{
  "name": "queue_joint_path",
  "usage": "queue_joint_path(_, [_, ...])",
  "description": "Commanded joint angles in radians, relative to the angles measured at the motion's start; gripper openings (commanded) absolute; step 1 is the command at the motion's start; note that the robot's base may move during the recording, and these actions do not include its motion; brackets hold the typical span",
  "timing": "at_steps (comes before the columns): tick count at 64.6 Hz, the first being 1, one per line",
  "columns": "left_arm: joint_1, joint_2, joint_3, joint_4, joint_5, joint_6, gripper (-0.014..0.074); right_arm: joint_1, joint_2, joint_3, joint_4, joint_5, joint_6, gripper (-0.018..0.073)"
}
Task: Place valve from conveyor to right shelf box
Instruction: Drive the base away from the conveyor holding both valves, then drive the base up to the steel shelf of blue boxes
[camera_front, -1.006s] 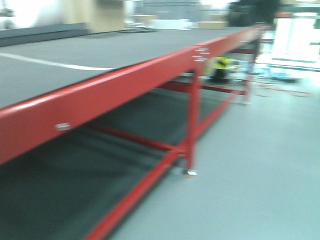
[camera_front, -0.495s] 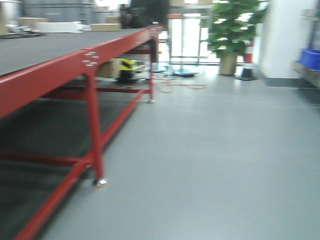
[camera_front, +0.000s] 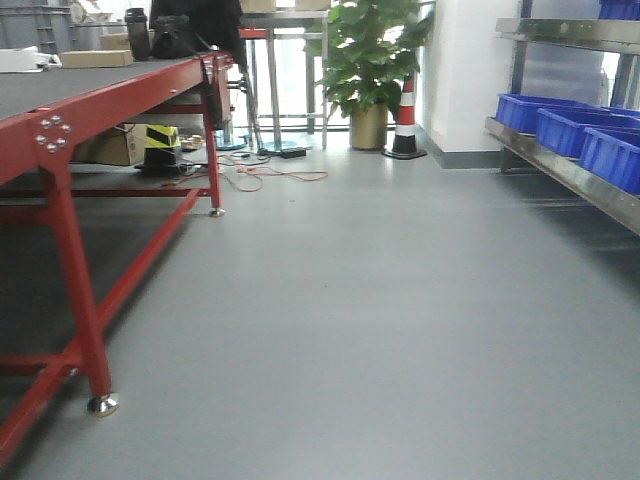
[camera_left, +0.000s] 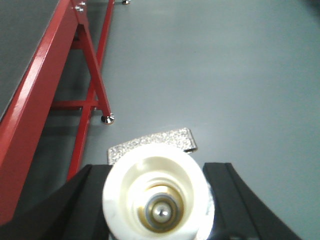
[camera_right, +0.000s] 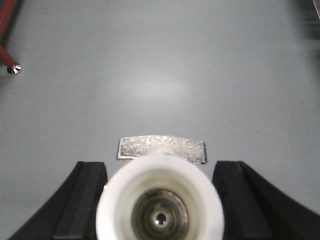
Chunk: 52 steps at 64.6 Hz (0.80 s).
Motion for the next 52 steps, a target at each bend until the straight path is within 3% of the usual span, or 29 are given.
queue_joint_path(1, [0.002, -0.010, -0.006, -0.005, -0.044, 0.002, -0.0111, -0.002, -0.008, -0.016, -0.009, -0.062, -0.007, -0.0168])
queue_joint_path(52, [0.002, -0.010, -0.006, -0.005, -0.044, 0.002, -0.0111, -0.002, -0.008, -0.016, -0.009, -0.062, -0.007, -0.0168])
